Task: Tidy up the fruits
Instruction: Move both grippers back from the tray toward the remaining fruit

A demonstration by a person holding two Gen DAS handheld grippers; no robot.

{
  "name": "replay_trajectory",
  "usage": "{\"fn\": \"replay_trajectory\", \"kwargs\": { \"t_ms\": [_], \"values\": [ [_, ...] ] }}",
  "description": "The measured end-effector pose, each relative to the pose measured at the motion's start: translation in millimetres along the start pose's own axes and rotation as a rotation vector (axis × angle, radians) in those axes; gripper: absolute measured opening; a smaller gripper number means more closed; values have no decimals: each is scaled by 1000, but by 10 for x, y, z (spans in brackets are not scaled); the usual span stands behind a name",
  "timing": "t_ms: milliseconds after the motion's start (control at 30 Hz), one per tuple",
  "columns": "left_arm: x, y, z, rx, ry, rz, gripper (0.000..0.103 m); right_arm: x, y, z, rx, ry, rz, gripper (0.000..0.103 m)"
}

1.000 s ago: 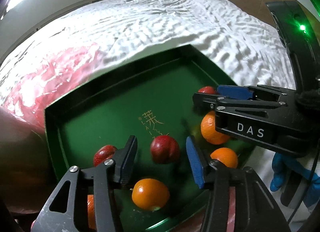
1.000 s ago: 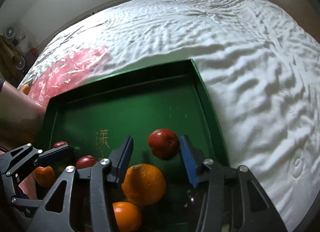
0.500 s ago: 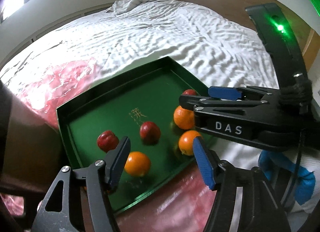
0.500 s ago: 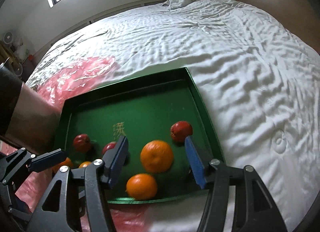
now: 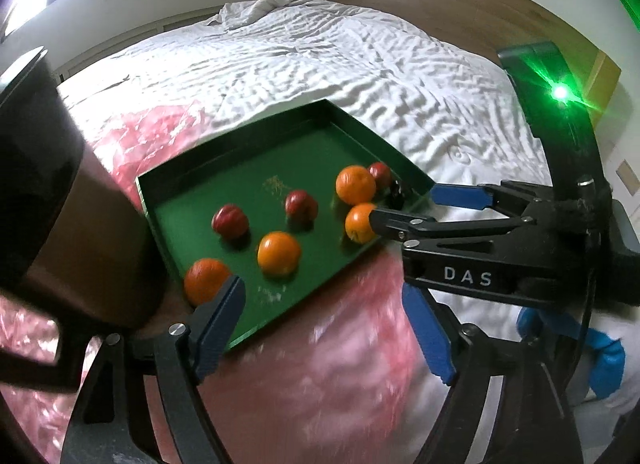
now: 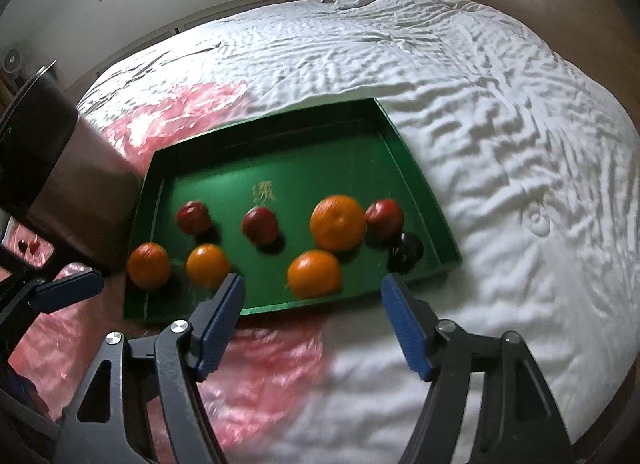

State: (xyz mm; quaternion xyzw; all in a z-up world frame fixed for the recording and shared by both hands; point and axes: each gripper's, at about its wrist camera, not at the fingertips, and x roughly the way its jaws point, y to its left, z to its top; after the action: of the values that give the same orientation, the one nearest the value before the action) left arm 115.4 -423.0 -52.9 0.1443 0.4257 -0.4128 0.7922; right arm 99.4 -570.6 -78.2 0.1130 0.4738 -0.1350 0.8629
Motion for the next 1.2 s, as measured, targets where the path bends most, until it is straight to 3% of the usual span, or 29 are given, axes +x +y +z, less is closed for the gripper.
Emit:
{"fn": "replay_trajectory", "kwargs": {
  "t_ms": [400, 700, 1200],
  "values": [
    [-511, 403, -565, -12, 37, 39, 83, -255, 527, -415, -23, 50, 3, 103],
    [-912, 947, -1046, -76, 31, 129, 83, -294, 1167, -744, -83, 96, 35, 103],
    [-1563, 2033, -1624, -223, 1, 290, 83, -213, 2602, -1025, -241, 147, 196, 103]
  ]
}}
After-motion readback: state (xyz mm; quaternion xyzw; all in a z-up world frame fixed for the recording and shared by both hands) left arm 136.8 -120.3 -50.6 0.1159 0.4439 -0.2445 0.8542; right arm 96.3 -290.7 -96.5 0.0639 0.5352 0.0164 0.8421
